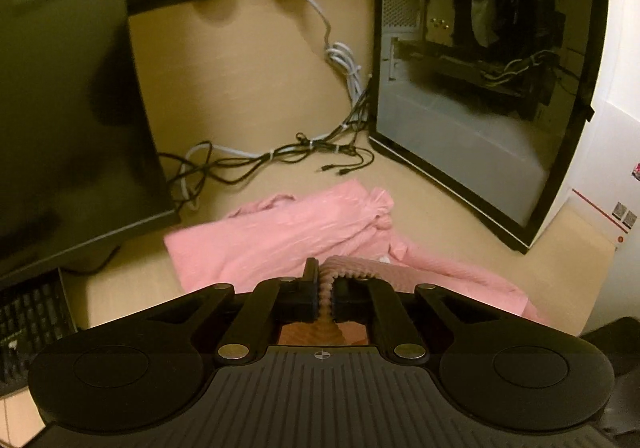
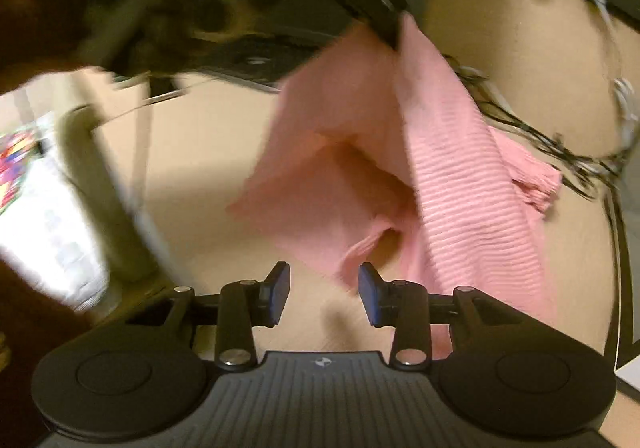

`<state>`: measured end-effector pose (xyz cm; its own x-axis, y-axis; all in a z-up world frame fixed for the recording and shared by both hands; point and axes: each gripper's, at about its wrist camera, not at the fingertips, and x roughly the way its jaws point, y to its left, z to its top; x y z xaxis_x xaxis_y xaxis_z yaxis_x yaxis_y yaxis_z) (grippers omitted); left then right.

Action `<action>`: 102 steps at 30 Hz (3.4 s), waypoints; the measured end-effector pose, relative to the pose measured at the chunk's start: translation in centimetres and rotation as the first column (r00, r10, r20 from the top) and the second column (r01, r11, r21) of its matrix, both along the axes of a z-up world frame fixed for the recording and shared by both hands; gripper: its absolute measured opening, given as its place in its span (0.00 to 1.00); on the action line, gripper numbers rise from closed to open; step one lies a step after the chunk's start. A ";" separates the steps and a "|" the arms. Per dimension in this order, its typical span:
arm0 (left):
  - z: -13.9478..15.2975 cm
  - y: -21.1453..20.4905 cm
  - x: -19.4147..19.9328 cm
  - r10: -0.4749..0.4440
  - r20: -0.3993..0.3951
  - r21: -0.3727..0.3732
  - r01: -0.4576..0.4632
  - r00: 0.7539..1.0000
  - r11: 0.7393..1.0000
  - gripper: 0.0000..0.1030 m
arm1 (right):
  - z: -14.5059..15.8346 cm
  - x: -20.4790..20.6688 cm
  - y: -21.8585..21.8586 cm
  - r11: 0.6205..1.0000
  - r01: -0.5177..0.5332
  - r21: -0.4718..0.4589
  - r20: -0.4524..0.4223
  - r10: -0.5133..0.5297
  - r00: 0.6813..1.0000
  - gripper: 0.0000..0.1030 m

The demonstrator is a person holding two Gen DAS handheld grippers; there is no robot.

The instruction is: Fold clothes

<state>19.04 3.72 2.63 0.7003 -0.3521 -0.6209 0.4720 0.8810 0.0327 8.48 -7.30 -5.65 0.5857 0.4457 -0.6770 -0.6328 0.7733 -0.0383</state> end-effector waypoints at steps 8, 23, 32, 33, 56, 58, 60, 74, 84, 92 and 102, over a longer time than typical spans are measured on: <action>-0.3 0.5 0.0 0.018 -0.010 -0.031 -0.019 1.000 0.999 0.06 | -0.1 5.0 -0.3 0.966 0.145 0.216 -0.208 -0.099 0.973 0.02; -0.9 1.3 0.2 0.045 -0.042 -0.082 -0.048 0.998 0.995 0.06 | -0.2 1.2 -5.3 0.999 0.034 0.006 -0.161 -0.032 0.986 0.31; -1.0 1.1 0.0 0.053 -0.042 -0.089 -0.056 0.998 0.994 0.06 | -2.6 4.6 -2.9 0.997 0.064 -0.050 -0.159 -0.071 0.985 0.02; -1.0 1.2 0.0 0.056 -0.043 -0.090 -0.059 0.998 0.994 0.06 | -1.7 5.1 -3.5 0.996 0.084 0.015 -0.188 -0.079 0.979 0.02; -2.9 5.3 -4.9 0.027 -0.153 -0.108 -0.044 0.988 0.993 0.09 | -1.1 1.6 -2.6 0.991 -0.129 0.024 -0.244 0.131 0.961 0.25; -3.3 6.0 -6.1 0.012 -0.171 -0.113 -0.032 0.985 0.993 0.18 | -0.5 0.5 -3.7 0.988 -0.152 0.016 -0.230 0.151 0.961 0.28; -3.7 6.8 -7.4 -0.002 -0.191 -0.118 -0.021 0.982 0.993 0.27 | 0.7 -0.5 -5.4 0.991 -0.134 0.010 -0.194 0.133 0.972 0.41; -6.0 10.2 -12.2 0.010 -0.305 -0.120 -0.049 0.952 0.991 0.82 | -1.6 -1.7 -8.3 0.973 0.010 -0.231 0.053 0.002 0.999 0.63; -5.7 10.7 -10.6 0.065 -0.290 -0.115 -0.102 0.955 0.988 0.90 | 4.3 0.2 -11.6 0.999 0.027 -0.030 -0.028 -0.027 0.999 0.05; -7.3 12.6 -9.4 0.167 -0.338 -0.108 -0.214 0.926 0.971 0.90 | 0.9 -2.9 -13.6 0.990 0.039 -0.138 -0.092 -0.052 0.994 0.31; -6.8 11.8 -6.8 0.202 -0.333 -0.195 -0.277 0.921 0.941 0.86 | -3.1 -1.2 -9.8 0.987 0.099 -0.126 -0.080 -0.110 0.991 0.24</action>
